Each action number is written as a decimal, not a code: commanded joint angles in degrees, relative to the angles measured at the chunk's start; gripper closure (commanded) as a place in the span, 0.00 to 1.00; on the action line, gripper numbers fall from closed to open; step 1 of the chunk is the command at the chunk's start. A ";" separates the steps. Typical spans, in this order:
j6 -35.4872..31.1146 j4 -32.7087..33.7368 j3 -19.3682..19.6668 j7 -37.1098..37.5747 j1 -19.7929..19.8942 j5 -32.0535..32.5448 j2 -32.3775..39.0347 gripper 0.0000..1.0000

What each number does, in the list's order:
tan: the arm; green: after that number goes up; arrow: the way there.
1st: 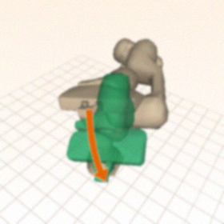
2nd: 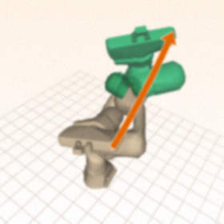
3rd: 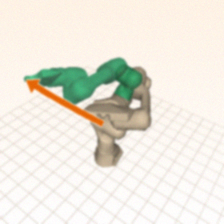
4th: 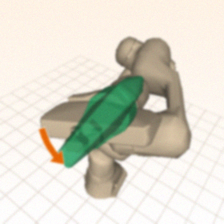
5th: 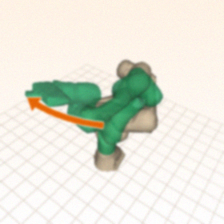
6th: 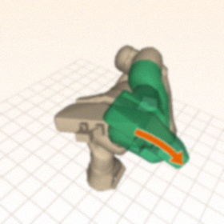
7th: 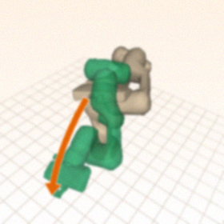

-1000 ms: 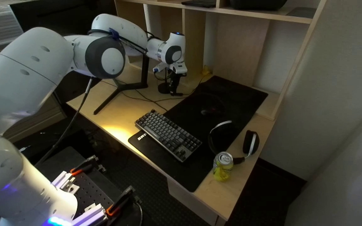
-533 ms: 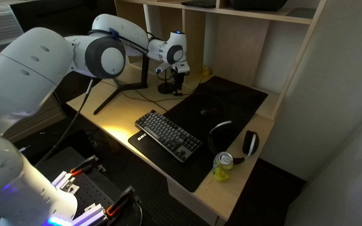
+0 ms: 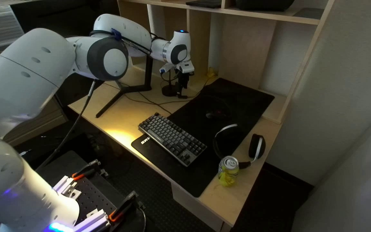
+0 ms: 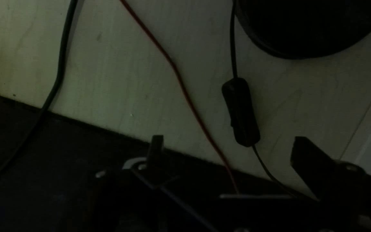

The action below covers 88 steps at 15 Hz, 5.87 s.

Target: Turn off the desk lamp

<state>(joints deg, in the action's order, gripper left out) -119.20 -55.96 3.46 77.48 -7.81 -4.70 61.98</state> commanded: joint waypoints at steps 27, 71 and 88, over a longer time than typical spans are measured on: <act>-1.46 2.17 1.31 -2.12 -1.52 1.57 5.94 0.00; -1.99 3.13 0.14 -5.13 0.82 0.74 5.40 0.00; -2.16 3.56 0.75 -4.08 0.55 0.98 5.85 0.95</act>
<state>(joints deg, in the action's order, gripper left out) -121.45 -52.97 3.93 73.25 -7.30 -3.89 67.41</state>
